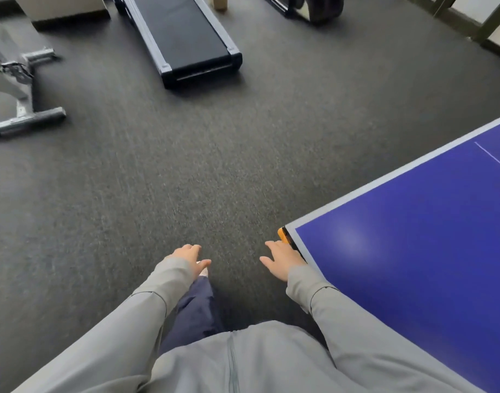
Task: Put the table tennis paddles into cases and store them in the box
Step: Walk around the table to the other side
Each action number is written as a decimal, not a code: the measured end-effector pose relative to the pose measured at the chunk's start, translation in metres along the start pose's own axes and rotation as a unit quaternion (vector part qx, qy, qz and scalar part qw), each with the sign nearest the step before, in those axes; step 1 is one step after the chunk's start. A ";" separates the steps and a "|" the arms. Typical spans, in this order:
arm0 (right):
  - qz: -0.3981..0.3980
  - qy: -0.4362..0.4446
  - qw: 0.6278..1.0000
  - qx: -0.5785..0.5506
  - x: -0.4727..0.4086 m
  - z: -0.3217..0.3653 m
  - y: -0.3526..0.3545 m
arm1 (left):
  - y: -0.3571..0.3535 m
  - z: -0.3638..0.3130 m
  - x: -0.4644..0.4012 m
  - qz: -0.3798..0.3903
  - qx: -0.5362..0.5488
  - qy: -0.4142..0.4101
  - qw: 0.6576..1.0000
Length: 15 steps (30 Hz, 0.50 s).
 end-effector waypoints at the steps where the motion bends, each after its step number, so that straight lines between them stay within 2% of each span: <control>1: -0.003 -0.008 1.000 -0.004 -0.018 0.003 0.010 | 0.015 0.002 -0.019 0.001 -0.004 -0.003 1.000; 8: -0.012 -0.075 0.996 -0.047 -0.133 0.036 0.072 | 0.129 0.008 -0.155 0.011 -0.057 -0.053 0.997; 15: -0.035 -0.145 0.983 -0.102 -0.191 0.048 0.129 | 0.215 -0.028 -0.240 0.036 -0.135 -0.124 0.982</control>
Point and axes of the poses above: each hand's wrist, its own x-axis away from the middle knuckle, its own y-axis out of the back of the hand, z = x × y, the point moved 5 cm from there along -x, towards the middle knuckle, and after that the axes turned 1 degree about -z, right-handed, at the moved point
